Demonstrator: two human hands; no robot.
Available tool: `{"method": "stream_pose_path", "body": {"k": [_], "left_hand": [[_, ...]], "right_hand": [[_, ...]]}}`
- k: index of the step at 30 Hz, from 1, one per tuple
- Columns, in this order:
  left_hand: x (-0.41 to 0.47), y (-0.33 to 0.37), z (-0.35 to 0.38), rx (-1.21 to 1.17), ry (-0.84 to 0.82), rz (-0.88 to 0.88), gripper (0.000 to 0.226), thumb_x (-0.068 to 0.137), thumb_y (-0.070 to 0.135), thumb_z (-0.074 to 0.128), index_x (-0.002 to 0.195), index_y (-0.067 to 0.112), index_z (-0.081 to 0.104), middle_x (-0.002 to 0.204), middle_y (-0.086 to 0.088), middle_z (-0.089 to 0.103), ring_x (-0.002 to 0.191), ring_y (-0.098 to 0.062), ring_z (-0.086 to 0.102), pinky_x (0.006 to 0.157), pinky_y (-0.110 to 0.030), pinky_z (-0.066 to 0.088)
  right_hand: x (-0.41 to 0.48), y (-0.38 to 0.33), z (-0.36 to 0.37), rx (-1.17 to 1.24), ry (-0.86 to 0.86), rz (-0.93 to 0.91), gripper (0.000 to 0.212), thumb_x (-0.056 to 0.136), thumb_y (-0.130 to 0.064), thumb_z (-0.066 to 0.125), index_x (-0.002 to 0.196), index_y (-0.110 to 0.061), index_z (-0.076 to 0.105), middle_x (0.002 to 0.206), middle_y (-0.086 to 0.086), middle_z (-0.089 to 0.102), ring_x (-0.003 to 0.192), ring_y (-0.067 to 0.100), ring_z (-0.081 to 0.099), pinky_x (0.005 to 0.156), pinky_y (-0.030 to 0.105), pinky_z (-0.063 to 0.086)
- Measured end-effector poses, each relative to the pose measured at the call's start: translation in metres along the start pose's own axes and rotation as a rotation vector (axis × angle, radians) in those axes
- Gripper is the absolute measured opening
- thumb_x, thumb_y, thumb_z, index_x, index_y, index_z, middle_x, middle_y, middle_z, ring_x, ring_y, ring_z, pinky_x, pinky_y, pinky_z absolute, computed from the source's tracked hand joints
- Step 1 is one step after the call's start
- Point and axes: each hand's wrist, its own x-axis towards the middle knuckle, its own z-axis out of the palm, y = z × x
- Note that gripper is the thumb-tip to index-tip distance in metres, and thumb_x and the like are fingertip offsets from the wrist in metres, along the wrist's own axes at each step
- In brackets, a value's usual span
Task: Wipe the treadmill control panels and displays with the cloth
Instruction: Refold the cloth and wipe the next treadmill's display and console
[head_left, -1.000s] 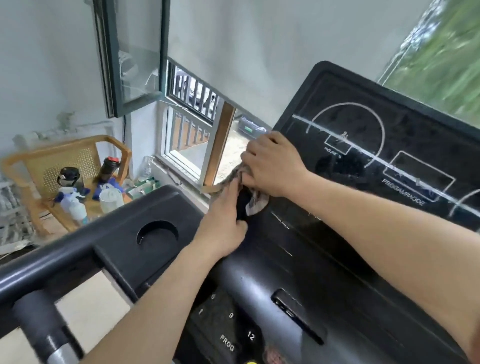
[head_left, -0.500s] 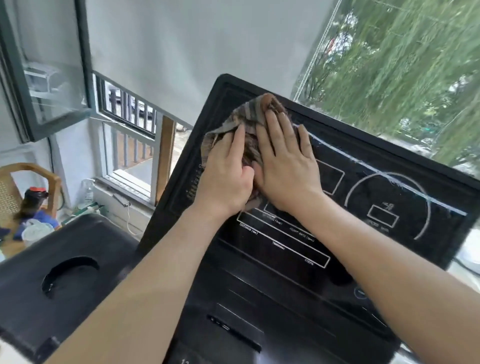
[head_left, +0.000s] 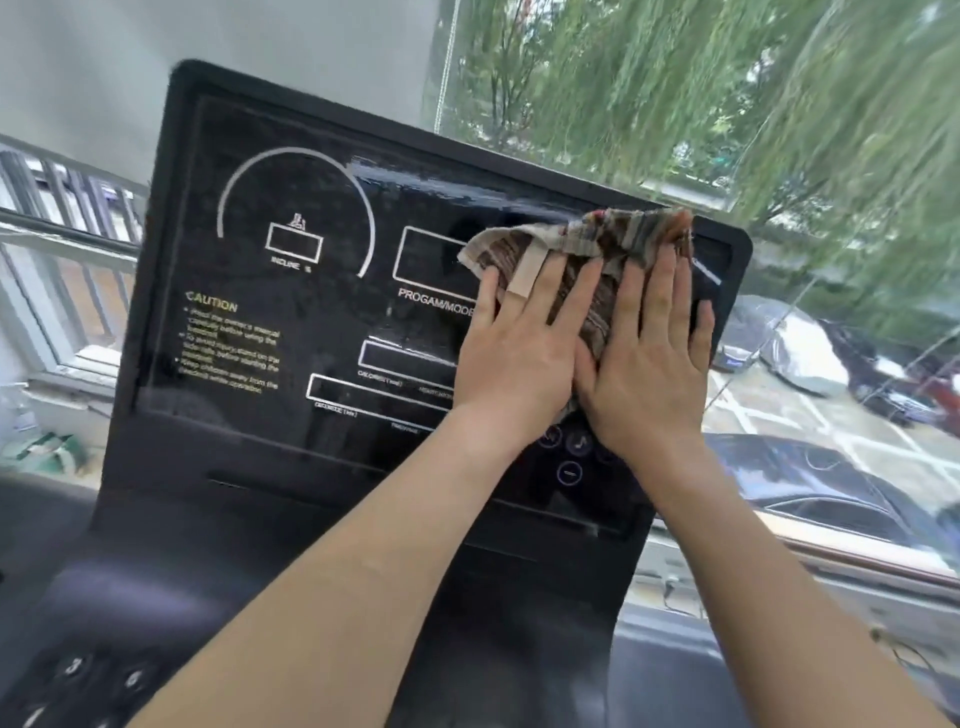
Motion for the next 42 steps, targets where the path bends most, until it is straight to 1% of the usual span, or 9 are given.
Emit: {"method": "stream_pose_path", "body": {"k": [9, 13, 23, 28, 31, 34, 37, 40, 42], "left_hand": [[-0.096, 0.025, 0.045, 0.018, -0.083, 0.156, 0.06, 0.099, 0.03, 0.035, 0.152, 0.013, 0.015, 0.159, -0.004, 0.019, 0.147, -0.021, 0.014, 0.12, -0.045, 0.009], [-0.148, 0.032, 0.059, -0.045, -0.107, 0.177, 0.052, 0.096, 0.024, 0.033, 0.146, 0.009, 0.037, 0.15, -0.008, 0.039, 0.14, -0.024, 0.033, 0.116, -0.043, 0.026], [-0.218, 0.032, 0.055, -0.234, -0.071, 0.161, 0.032, 0.093, 0.015, 0.053, 0.122, 0.011, 0.065, 0.128, -0.003, 0.062, 0.122, -0.021, 0.055, 0.107, -0.034, 0.04], [-0.277, 0.018, 0.032, -0.22, -0.246, 0.071, 0.018, 0.079, 0.017, 0.065, 0.096, 0.018, 0.071, 0.101, 0.0, 0.071, 0.096, -0.018, 0.066, 0.074, -0.03, 0.055], [-0.286, 0.021, -0.009, -0.241, -0.414, -0.136, 0.021, 0.08, 0.028, 0.046, 0.084, 0.02, 0.065, 0.083, -0.001, 0.069, 0.078, -0.023, 0.065, 0.062, -0.033, 0.049], [-0.286, 0.008, -0.043, -0.476, -0.509, -0.545, 0.024, 0.092, 0.038, 0.04, 0.093, 0.023, 0.059, 0.092, 0.0, 0.068, 0.09, -0.022, 0.059, 0.077, -0.037, 0.045], [-0.3, -0.02, -0.078, -0.914, -0.466, -0.81, 0.023, 0.084, 0.041, 0.052, 0.083, 0.022, 0.064, 0.083, 0.005, 0.066, 0.083, -0.012, 0.061, 0.081, -0.035, 0.05], [-0.335, -0.049, -0.123, -1.23, -0.398, -0.999, 0.014, 0.075, 0.038, 0.065, 0.077, 0.025, 0.069, 0.08, 0.004, 0.068, 0.078, -0.01, 0.063, 0.074, -0.033, 0.05], [-0.369, -0.063, -0.158, -1.3, -0.373, -1.088, 0.014, 0.073, 0.032, 0.071, 0.081, 0.021, 0.068, 0.085, -0.009, 0.07, 0.079, -0.019, 0.064, 0.073, -0.033, 0.05]], "right_hand": [[-0.114, -0.003, 0.03, 0.104, -0.091, 0.061, 0.071, 0.097, -0.041, 0.032, 0.153, -0.006, 0.008, 0.161, 0.015, 0.002, 0.149, 0.026, -0.007, 0.119, 0.049, 0.002], [-0.173, -0.013, 0.046, 0.122, -0.183, 0.126, 0.068, 0.096, -0.037, 0.025, 0.152, -0.007, 0.002, 0.161, 0.011, 0.002, 0.148, 0.023, -0.011, 0.117, 0.053, 0.008], [-0.27, -0.037, 0.037, 0.323, -0.425, 0.127, 0.061, 0.097, -0.032, 0.024, 0.154, -0.016, 0.01, 0.161, 0.0, 0.0, 0.148, 0.016, -0.01, 0.117, 0.05, 0.012], [-0.294, -0.049, 0.01, 0.482, -0.523, -0.056, 0.058, 0.089, -0.025, 0.032, 0.143, -0.011, 0.044, 0.153, 0.005, 0.035, 0.144, 0.022, 0.026, 0.107, 0.044, 0.032], [-0.289, -0.06, -0.019, 0.561, -0.577, -0.069, 0.044, 0.084, -0.028, 0.033, 0.11, -0.022, 0.069, 0.122, -0.001, 0.066, 0.118, 0.02, 0.058, 0.086, 0.036, 0.047], [-0.26, -0.073, -0.049, 0.928, -0.764, 0.185, 0.031, 0.088, -0.025, 0.04, 0.08, -0.029, 0.069, 0.082, -0.012, 0.07, 0.084, 0.012, 0.063, 0.071, 0.028, 0.047], [-0.242, -0.111, -0.07, 1.261, -0.937, 0.253, 0.038, 0.093, -0.012, 0.048, 0.078, -0.034, 0.076, 0.09, -0.015, 0.073, 0.092, 0.004, 0.066, 0.085, 0.031, 0.05], [-0.248, -0.153, -0.091, 1.65, -1.303, 0.453, 0.022, 0.09, -0.034, 0.059, 0.075, -0.026, 0.072, 0.087, 0.002, 0.072, 0.084, 0.018, 0.067, 0.083, 0.04, 0.053], [-0.259, -0.178, -0.104, 1.826, -1.554, 0.498, 0.035, 0.077, -0.052, 0.07, 0.081, -0.018, 0.067, 0.087, 0.011, 0.065, 0.079, 0.023, 0.062, 0.074, 0.036, 0.051]]}}
